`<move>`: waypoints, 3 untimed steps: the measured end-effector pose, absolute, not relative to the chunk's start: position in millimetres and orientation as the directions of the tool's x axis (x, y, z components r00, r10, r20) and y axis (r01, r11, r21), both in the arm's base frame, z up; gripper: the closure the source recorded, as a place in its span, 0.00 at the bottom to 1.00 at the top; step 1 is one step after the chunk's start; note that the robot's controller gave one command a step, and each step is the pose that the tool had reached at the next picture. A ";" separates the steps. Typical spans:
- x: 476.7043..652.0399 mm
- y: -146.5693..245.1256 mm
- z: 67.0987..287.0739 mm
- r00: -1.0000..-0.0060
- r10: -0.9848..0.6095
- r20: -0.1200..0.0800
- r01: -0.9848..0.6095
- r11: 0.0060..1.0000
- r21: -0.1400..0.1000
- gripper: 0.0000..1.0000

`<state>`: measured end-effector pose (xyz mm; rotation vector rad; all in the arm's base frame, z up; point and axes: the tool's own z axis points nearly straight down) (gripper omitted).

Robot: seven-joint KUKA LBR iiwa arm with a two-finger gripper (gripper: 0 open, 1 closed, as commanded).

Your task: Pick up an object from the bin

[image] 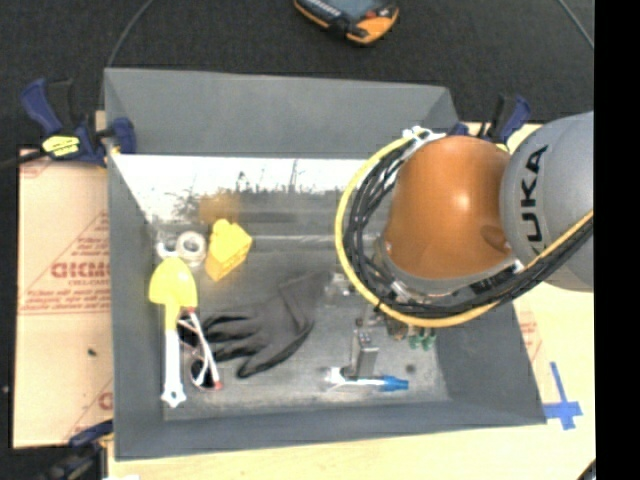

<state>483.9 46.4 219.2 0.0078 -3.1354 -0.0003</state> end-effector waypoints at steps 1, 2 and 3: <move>485.4 46.2 223.6 -1.000 -0.002 -0.002 -0.002 1.000 0.001 0.00; 521.0 105.4 123.7 -0.992 -0.128 -0.004 -0.128 0.992 0.001 0.00; 525.8 118.9 138.2 -1.000 -0.026 -0.002 -0.026 1.000 0.002 0.00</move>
Offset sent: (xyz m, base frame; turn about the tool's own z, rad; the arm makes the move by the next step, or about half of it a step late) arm 0.0515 0.0900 -0.1492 -0.1851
